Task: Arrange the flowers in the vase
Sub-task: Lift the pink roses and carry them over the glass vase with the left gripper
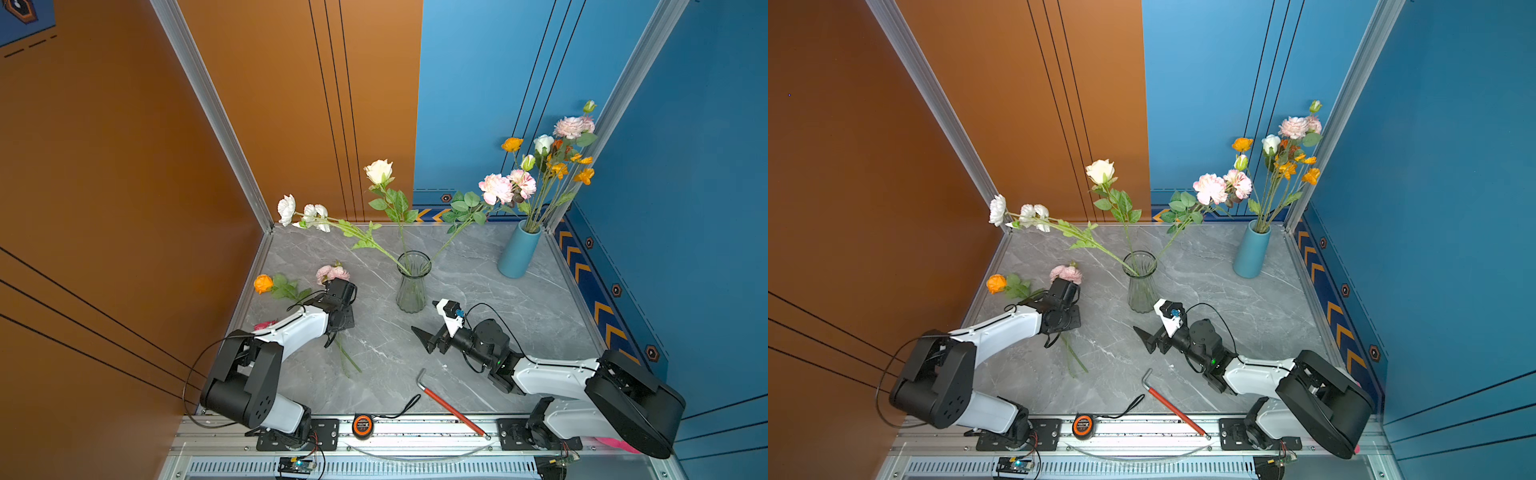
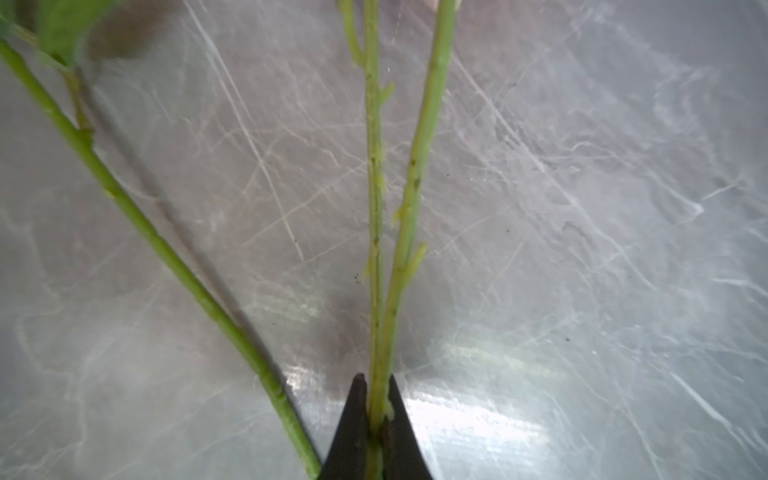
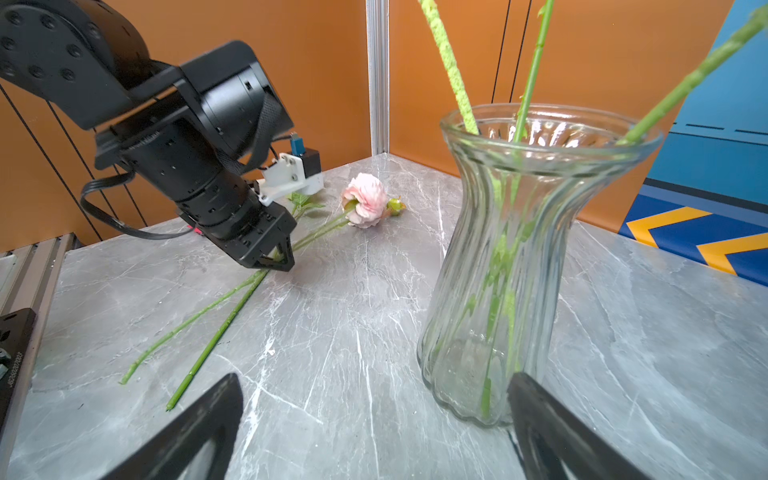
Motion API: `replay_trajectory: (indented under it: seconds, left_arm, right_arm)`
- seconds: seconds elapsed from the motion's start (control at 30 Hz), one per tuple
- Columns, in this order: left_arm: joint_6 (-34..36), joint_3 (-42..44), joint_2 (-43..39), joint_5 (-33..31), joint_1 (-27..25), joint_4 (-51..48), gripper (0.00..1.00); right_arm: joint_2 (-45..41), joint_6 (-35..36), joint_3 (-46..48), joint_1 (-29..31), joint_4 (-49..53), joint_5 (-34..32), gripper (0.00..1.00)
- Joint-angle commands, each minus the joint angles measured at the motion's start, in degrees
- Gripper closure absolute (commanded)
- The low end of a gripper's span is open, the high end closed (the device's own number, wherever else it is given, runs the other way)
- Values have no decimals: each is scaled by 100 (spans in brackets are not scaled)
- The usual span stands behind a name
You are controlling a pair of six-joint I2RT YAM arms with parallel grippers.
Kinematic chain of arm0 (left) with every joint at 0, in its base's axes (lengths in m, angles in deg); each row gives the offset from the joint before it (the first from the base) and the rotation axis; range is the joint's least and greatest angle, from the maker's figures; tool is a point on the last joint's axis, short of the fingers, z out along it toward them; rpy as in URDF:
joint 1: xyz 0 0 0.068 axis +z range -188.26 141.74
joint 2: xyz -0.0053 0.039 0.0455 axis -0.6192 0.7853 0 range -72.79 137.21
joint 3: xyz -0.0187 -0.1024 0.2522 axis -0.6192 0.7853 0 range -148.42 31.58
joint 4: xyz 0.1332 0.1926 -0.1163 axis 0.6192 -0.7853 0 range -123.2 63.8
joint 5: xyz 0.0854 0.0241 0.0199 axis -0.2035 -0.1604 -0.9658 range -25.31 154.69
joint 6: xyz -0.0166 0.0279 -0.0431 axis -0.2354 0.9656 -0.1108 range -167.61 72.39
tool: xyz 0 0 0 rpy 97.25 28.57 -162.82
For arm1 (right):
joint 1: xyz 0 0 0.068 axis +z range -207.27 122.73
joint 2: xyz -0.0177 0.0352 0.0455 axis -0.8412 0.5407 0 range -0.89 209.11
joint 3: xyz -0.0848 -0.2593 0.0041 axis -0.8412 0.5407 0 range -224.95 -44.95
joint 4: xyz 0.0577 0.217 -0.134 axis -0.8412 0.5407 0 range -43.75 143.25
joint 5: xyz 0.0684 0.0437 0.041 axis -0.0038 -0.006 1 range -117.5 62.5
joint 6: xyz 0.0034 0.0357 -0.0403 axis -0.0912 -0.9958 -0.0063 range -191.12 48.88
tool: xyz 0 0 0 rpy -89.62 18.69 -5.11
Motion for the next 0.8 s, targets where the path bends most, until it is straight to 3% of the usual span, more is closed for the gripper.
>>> replay_trajectory:
  seconds: [0.0,0.1,0.2,0.37,0.6,0.77]
  left_arm:
    - [-42,77,-609,-552,48,-365,100]
    - [-271,179,-1249,-1248,131,-642,100]
    - [-748,438,-1906,-1468,376,-730,100]
    - [-1309,696,-3335,-2253,270,-742,100]
    - [350,-162,-4349,-4208,-776,-271,100]
    - [2238,-320,-4812,-5195,-1643,1295,100]
  right_arm:
    - [9,86,-125,34,48,40,0]
    - [25,86,-132,32,44,61,0]
    - [46,69,-151,45,43,86,0]
    - [31,71,-146,40,52,58,0]
    - [76,55,-155,48,26,104,0]
    - [103,51,-162,47,8,98,0]
